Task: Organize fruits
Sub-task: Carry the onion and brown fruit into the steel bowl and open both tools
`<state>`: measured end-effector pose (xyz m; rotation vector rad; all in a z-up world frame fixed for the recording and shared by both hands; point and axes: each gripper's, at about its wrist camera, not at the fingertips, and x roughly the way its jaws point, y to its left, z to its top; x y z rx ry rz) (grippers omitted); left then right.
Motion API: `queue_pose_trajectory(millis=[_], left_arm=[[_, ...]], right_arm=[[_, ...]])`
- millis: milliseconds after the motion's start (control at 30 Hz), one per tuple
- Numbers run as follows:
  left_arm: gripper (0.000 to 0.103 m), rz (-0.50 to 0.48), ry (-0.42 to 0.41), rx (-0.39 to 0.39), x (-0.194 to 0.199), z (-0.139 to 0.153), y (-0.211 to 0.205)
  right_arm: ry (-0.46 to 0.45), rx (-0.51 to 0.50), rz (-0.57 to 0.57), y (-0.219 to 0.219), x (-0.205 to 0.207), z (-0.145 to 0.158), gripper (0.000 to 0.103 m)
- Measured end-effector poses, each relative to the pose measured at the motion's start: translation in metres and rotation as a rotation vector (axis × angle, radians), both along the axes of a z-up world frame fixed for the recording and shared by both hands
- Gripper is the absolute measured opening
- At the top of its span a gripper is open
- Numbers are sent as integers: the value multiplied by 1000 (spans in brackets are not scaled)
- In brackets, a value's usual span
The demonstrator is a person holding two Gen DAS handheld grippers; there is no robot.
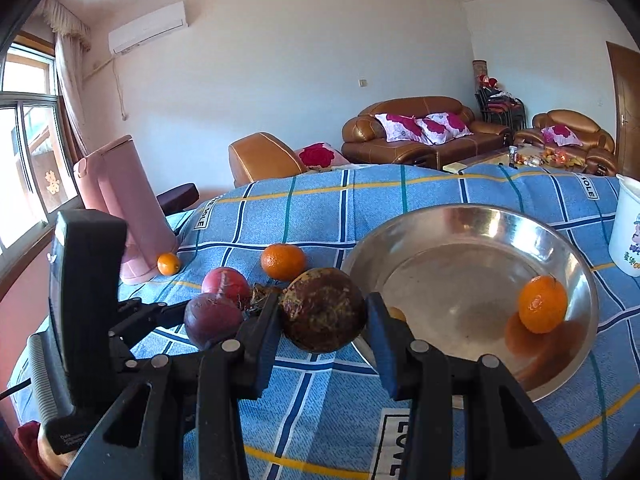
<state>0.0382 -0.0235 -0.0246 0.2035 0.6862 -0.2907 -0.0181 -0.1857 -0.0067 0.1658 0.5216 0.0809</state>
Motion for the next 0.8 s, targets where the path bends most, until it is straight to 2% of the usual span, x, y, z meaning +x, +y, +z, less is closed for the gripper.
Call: queue_pose_trajectory(millis=[133, 400, 800], left_arm=[[56, 89, -75, -38, -7, 10, 13], [56, 220, -137, -67, -16, 15, 30], [56, 243, -167, -32, -31, 18, 9]], right_arm=[[-28, -49, -13, 5, -4, 1, 44], [-69, -139, -10, 17, -9, 4, 44], [-55, -184, -7, 6, -6, 2, 44]])
